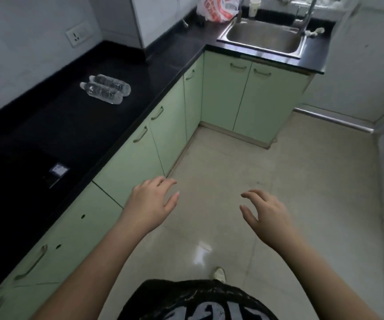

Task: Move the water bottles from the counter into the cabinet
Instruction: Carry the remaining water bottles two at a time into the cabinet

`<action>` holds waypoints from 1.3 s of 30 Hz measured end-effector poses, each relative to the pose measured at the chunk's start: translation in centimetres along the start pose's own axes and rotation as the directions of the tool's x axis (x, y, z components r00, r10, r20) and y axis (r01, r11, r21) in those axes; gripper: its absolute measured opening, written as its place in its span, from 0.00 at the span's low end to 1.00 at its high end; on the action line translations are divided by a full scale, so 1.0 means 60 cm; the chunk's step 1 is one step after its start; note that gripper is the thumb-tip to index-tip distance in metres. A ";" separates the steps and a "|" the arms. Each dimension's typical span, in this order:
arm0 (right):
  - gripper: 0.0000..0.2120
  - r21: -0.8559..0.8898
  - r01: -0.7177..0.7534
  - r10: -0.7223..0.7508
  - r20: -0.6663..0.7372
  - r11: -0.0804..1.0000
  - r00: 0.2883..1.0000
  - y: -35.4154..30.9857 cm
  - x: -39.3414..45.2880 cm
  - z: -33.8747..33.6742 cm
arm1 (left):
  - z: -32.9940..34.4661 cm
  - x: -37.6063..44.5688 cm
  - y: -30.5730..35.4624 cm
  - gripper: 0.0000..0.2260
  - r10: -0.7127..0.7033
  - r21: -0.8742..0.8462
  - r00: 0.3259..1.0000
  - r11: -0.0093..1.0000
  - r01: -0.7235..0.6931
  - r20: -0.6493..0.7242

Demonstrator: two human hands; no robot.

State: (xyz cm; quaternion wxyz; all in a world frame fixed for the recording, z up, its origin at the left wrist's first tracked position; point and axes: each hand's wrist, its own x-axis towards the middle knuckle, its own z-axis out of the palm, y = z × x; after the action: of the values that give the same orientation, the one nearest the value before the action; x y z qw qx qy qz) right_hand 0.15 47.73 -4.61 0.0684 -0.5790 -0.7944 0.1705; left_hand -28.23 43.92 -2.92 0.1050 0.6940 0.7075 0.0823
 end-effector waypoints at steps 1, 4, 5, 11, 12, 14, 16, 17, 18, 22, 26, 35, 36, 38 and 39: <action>0.16 -0.021 0.026 -0.026 0.018 0.999 1.000 0.004 0.033 -0.005 | -0.011 0.020 -0.005 0.18 -0.029 -0.015 0.999 0.999 0.029 -0.031; 0.16 -0.042 0.114 -0.112 0.052 0.993 0.992 -0.012 0.129 -0.013 | -0.038 0.064 -0.026 0.18 -0.120 -0.048 0.985 0.992 0.115 -0.126; 0.16 -0.033 0.140 -0.139 0.052 0.990 0.989 -0.025 0.160 -0.013 | -0.044 0.076 -0.037 0.19 -0.155 -0.061 0.977 0.987 0.148 -0.147; 0.18 -0.041 0.312 -0.306 0.104 0.949 0.946 -0.128 0.347 0.015 | -0.044 0.147 -0.155 0.20 -0.308 -0.104 0.937 0.950 0.294 -0.166; 0.18 -0.049 0.334 -0.327 0.111 0.941 0.938 -0.145 0.378 0.021 | -0.042 0.161 -0.178 0.20 -0.328 -0.114 0.928 0.943 0.311 -0.179; 0.18 -0.056 0.362 -0.353 0.120 0.931 0.928 -0.180 0.436 0.030 | -0.042 0.194 -0.222 0.20 -0.365 -0.142 0.912 0.929 0.342 -0.188; 0.19 -0.065 0.390 -0.379 0.130 0.919 0.916 -0.214 0.495 0.036 | -0.046 0.229 -0.261 0.21 -0.403 -0.177 0.897 0.911 0.373 -0.184; 0.19 -0.075 0.404 -0.392 0.137 0.912 0.910 -0.233 0.525 0.038 | -0.052 0.247 -0.278 0.22 -0.422 -0.203 0.888 0.900 0.386 -0.182; 0.19 -0.086 0.416 -0.402 0.141 0.905 0.905 -0.252 0.553 0.039 | -0.060 0.266 -0.293 0.23 -0.433 -0.230 0.882 0.892 0.389 -0.184; 0.19 -0.070 0.433 -0.425 0.103 0.899 0.899 -0.322 0.647 0.045 | -0.090 0.339 -0.349 0.24 -0.387 -0.210 0.891 0.916 0.342 -0.238; 0.17 -0.022 0.450 -0.448 0.065 0.893 0.892 -0.370 0.729 0.064 | -0.106 0.414 -0.407 0.23 -0.390 -0.155 0.892 0.919 0.362 -0.228; 0.20 0.005 0.578 -0.572 0.144 0.816 0.807 -0.437 0.960 0.132 | -0.085 0.568 -0.485 0.24 -0.481 -0.128 0.845 0.877 0.464 -0.233; 0.21 0.020 0.595 -0.590 0.154 0.804 0.793 -0.446 0.990 0.143 | -0.080 0.588 -0.496 0.24 -0.512 -0.122 0.829 0.859 0.498 -0.225; 0.22 0.043 0.628 -0.624 0.191 0.777 0.758 -0.465 1.047 0.165 | -0.068 0.626 -0.518 0.24 -0.592 -0.102 0.781 0.805 0.584 -0.198; 0.23 0.053 0.644 -0.639 0.211 0.763 0.740 -0.474 1.073 0.174 | -0.061 0.644 -0.528 0.23 -0.632 -0.086 0.752 0.773 0.629 -0.184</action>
State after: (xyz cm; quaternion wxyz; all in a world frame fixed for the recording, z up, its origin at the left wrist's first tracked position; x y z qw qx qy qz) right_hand -49.16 98.73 -10.10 0.0294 -0.2490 -0.9494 0.1891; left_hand -60.31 81.90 -9.05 0.0606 0.4020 0.9059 0.1187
